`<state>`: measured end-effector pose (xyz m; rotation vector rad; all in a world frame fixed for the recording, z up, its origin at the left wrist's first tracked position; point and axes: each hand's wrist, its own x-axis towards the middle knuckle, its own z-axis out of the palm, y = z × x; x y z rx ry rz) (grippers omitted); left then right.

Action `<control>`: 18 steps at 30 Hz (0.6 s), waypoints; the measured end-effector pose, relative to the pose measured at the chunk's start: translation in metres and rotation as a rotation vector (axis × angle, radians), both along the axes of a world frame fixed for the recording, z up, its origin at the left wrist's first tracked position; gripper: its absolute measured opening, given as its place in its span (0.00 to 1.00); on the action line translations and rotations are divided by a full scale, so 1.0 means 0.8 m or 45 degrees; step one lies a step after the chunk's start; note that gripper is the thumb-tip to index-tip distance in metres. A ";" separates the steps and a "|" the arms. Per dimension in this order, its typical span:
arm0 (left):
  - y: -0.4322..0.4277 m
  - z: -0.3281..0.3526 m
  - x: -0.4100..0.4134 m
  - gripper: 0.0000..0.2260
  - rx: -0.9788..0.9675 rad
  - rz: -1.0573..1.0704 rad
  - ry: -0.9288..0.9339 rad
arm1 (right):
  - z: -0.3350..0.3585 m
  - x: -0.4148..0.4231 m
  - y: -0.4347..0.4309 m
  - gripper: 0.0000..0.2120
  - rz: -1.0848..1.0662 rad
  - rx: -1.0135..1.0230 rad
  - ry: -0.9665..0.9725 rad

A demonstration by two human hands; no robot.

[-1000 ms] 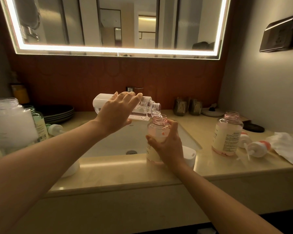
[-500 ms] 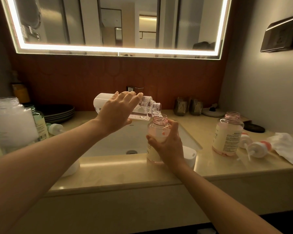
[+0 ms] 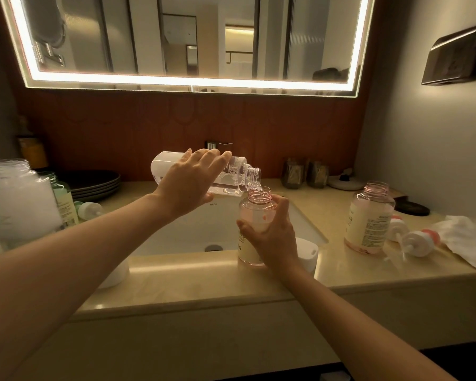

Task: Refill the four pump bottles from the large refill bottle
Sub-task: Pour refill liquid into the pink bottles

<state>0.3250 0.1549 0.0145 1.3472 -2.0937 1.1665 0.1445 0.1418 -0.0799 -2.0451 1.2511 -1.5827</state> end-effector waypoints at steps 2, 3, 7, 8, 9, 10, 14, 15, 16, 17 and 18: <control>0.000 0.000 0.000 0.39 -0.001 0.002 -0.006 | 0.000 0.000 0.000 0.36 -0.002 0.000 0.005; 0.000 0.000 0.001 0.39 -0.002 0.001 -0.008 | 0.000 0.000 0.000 0.36 -0.005 0.001 0.006; 0.000 0.001 0.001 0.39 -0.007 0.001 -0.014 | 0.001 0.000 0.000 0.37 -0.015 0.009 0.005; 0.000 0.001 0.000 0.39 -0.010 0.000 -0.012 | 0.000 0.001 -0.001 0.37 -0.013 0.006 0.001; 0.000 0.001 0.000 0.39 -0.012 -0.001 -0.013 | 0.000 0.000 -0.001 0.37 -0.010 0.002 -0.001; 0.000 0.001 0.000 0.39 -0.014 -0.001 -0.013 | 0.000 0.000 -0.001 0.37 -0.010 -0.002 -0.001; 0.000 0.001 0.000 0.39 -0.005 -0.006 -0.009 | -0.001 0.001 -0.002 0.37 -0.012 -0.005 0.001; 0.000 0.002 0.000 0.39 -0.004 -0.006 -0.009 | -0.001 0.001 -0.002 0.37 -0.014 -0.004 0.001; 0.000 0.002 0.000 0.39 -0.001 -0.004 -0.007 | -0.001 0.001 -0.002 0.37 -0.014 -0.005 0.002; 0.000 0.002 0.000 0.39 0.001 -0.003 -0.005 | -0.002 0.001 -0.002 0.37 -0.012 -0.008 0.002; 0.000 0.002 0.000 0.39 0.002 -0.002 -0.003 | -0.002 0.001 -0.003 0.37 -0.009 -0.010 0.002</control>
